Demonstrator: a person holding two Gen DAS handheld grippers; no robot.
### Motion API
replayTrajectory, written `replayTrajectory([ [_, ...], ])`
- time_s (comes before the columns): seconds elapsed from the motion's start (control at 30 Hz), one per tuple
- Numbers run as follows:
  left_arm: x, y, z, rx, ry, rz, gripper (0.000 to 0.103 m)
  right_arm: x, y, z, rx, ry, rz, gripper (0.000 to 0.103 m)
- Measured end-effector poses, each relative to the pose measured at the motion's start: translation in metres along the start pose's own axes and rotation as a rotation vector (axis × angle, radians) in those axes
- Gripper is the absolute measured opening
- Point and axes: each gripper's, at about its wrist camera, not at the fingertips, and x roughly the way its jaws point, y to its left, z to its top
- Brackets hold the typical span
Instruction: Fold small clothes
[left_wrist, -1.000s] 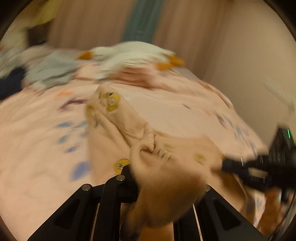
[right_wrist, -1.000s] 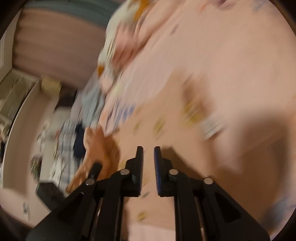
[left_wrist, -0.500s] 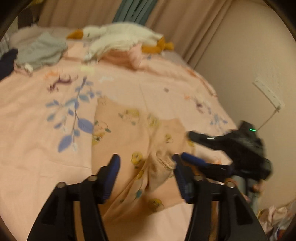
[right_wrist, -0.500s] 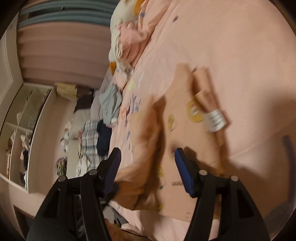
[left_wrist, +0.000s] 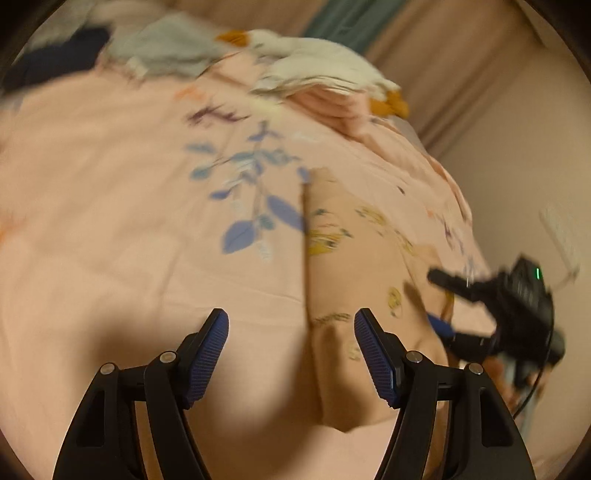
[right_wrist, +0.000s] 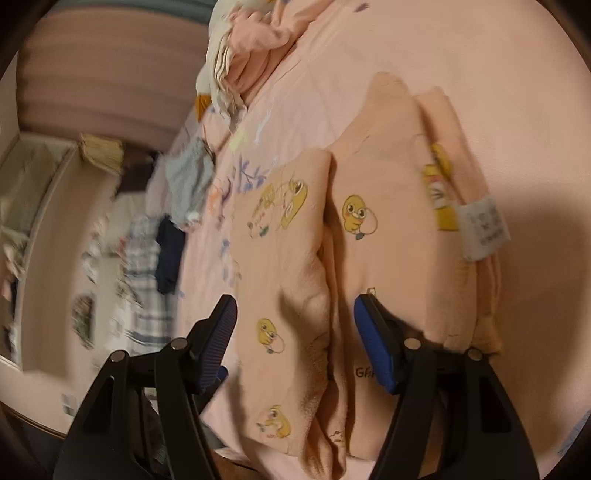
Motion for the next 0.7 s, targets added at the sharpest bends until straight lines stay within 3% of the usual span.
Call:
replayTrajectory([
  [0.07,0.005,0.013,0.003,-0.072,0.023,0.007,0.069,0.007,0.011,-0.004,-0.058,-0.018,-0.049,0.059],
  [0.13,0.01,0.018,0.005,-0.13,0.043,-0.006,0.069,0.017,0.023,-0.007,-0.147,-0.013,-0.069,0.033],
  [0.23,0.008,0.013,0.004,-0.147,0.029,-0.008,0.069,0.032,0.022,-0.008,-0.172,-0.013,-0.091,0.011],
  [0.37,0.005,0.006,0.0,-0.108,0.032,0.016,0.069,0.018,0.002,0.004,-0.048,-0.077,0.001,0.009],
  [0.43,0.005,0.005,-0.001,-0.094,0.031,0.017,0.069,-0.005,0.003,0.014,-0.054,-0.139,0.013,0.009],
  [0.57,0.005,0.01,-0.003,-0.091,0.034,0.014,0.069,-0.05,-0.005,0.022,-0.046,-0.269,-0.014,0.009],
  [0.63,0.005,0.01,-0.004,-0.086,0.035,0.018,0.069,-0.061,-0.019,0.022,-0.006,-0.274,-0.019,0.01],
  [0.7,0.006,0.007,-0.004,-0.074,0.031,0.036,0.069,-0.056,-0.03,0.023,0.022,-0.235,-0.09,0.014],
])
